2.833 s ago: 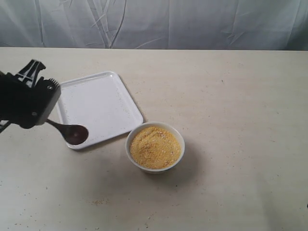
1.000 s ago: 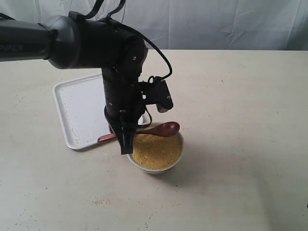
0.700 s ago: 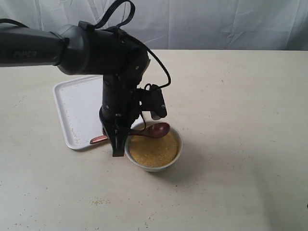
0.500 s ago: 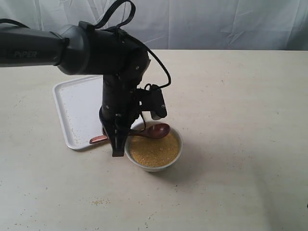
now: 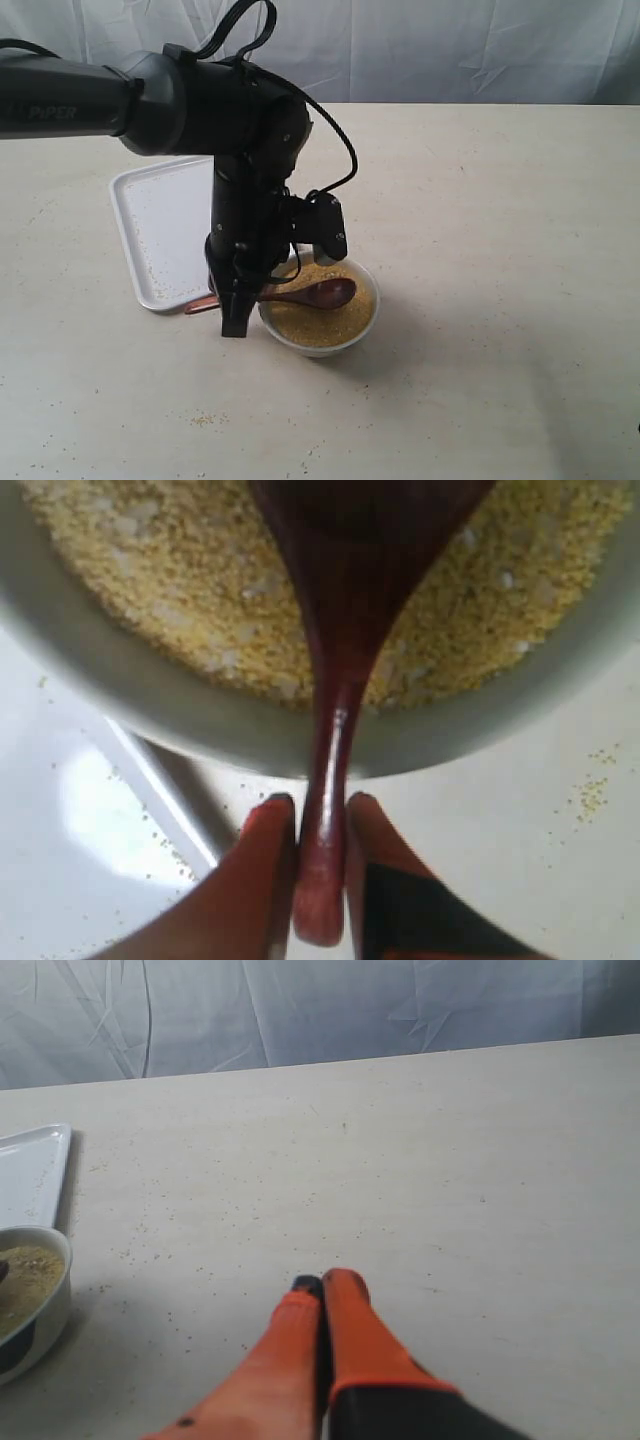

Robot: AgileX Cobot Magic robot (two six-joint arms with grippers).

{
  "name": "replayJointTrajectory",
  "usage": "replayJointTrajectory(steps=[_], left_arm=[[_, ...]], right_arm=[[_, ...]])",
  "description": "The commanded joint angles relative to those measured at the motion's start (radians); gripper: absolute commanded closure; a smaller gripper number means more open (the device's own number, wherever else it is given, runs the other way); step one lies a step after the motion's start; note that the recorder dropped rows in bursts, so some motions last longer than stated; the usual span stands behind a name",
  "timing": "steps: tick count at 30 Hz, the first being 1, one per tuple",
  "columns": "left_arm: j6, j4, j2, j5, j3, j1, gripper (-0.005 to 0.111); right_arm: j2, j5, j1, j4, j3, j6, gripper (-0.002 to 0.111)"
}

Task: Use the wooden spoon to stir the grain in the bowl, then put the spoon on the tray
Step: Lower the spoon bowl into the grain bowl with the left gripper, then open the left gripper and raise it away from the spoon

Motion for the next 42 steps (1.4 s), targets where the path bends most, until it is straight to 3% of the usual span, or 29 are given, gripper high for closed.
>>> replayJointTrajectory(steps=[1,7,16,29,36,39,42], left_arm=[[-0.061,0.005,0.000,-0.054,-0.003,-0.004,0.107],[-0.105,0.074,0.000,-0.064,-0.003,-0.004,0.103],[-0.109,0.060,-0.006,-0.054,-0.013,-0.004,0.069],[-0.466,0.049,-0.188,0.008,-0.040,0.011,0.057],[-0.674,-0.201,-0.314,-0.238,-0.022,0.172,0.057],[-0.687,-0.360,-0.411,-0.385,0.049,0.229,0.057],[-0.704,-0.435,-0.538,-0.557,0.193,0.237,0.057]], right_arm=[[-0.006,-0.006,-0.004,-0.001,0.005,-0.004,0.109],[-0.006,-0.006,-0.004,-0.001,0.005,-0.004,0.109],[-0.006,-0.013,-0.004,-0.001,0.005,-0.004,0.109],[-0.006,-0.013,-0.004,-0.001,0.005,-0.004,0.109],[-0.006,-0.010,-0.004,-0.001,0.005,-0.004,0.109],[-0.006,-0.010,-0.004,-0.001,0.005,-0.004,0.109],[-0.006,-0.010,-0.004,-0.001,0.005,-0.004,0.109]])
